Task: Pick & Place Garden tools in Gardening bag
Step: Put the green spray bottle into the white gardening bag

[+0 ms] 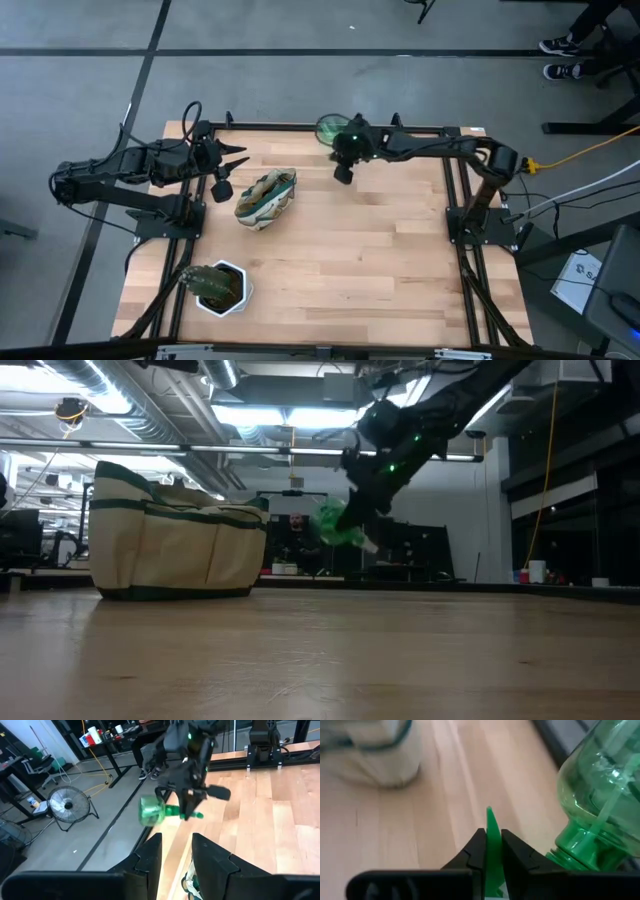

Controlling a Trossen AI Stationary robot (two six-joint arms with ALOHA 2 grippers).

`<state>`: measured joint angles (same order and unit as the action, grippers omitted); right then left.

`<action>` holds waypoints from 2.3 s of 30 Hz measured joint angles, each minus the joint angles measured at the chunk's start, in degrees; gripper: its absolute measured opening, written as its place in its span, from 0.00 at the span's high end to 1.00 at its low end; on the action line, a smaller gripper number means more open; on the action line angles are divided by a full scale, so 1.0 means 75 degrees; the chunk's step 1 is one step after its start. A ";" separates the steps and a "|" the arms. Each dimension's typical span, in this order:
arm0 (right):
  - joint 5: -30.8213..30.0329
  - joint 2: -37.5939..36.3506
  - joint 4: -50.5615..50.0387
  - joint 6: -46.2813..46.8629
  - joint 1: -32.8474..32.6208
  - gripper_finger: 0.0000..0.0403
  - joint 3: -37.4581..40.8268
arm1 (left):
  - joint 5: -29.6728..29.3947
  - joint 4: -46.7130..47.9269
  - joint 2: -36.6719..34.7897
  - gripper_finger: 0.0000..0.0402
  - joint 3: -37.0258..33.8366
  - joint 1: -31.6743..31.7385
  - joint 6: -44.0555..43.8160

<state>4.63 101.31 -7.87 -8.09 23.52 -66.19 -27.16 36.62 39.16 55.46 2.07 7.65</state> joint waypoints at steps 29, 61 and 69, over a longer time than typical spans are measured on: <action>0.2898 -0.0633 0.2961 0.0259 -0.0317 0.91 0.0003 | 0.1020 0.0695 0.0000 0.75 0.0000 -0.0003 -0.0922; 0.5780 -0.0632 0.3073 -0.1437 -0.1307 0.91 0.0003 | 0.1859 -0.1431 0.1520 0.48 -0.0003 -0.0009 0.2504; 0.6093 -0.0626 0.2982 -0.1433 -0.1316 0.91 0.0003 | 0.1777 -0.1749 0.2016 0.40 -0.0003 -0.0012 0.3178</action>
<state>50.33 96.62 14.49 -18.84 13.65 -66.17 -13.83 23.51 54.28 55.44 1.98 31.48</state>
